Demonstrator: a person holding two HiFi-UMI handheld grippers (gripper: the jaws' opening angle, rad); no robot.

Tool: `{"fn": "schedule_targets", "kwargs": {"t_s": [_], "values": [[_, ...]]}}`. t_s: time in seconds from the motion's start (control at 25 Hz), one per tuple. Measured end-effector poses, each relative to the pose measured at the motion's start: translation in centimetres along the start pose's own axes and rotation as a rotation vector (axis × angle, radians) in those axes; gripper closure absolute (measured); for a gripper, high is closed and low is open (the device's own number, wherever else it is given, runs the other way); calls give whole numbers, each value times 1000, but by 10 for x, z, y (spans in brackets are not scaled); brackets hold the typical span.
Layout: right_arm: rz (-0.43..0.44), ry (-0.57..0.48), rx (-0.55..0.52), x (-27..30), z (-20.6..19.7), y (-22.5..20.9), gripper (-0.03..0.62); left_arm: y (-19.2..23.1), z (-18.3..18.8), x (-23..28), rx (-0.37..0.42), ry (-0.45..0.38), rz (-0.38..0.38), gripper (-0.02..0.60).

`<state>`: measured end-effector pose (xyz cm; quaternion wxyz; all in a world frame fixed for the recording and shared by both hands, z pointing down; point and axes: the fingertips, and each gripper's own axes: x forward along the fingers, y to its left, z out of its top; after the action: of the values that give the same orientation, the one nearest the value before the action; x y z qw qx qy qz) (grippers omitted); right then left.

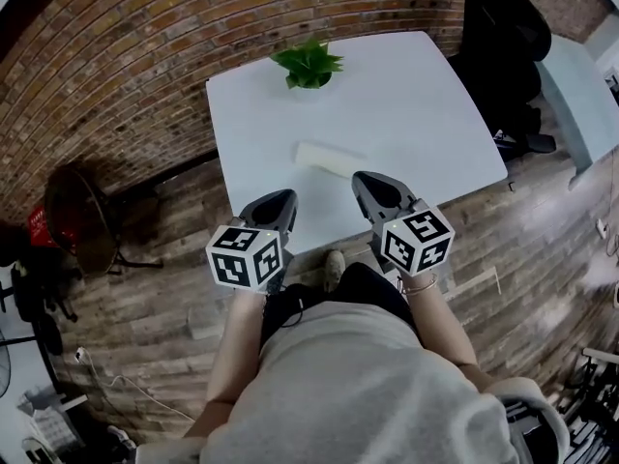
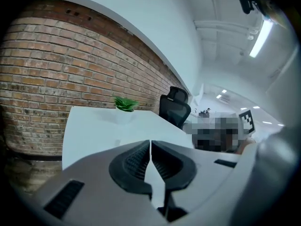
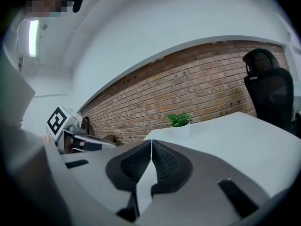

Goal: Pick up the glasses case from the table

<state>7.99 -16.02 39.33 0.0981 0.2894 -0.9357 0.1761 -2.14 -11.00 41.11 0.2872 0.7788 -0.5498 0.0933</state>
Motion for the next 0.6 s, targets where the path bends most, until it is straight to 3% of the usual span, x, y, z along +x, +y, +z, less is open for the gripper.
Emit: {"fn": "schedule_targets", "kwargs": {"t_s": [0.4,0.6], "values": [[65,87,6,29,-8,-31,534,26,-8,24,-84,39,95,571],[85,138,-4,42,-17,-34,506,35,-19,28,-119,76,103,571]]}}
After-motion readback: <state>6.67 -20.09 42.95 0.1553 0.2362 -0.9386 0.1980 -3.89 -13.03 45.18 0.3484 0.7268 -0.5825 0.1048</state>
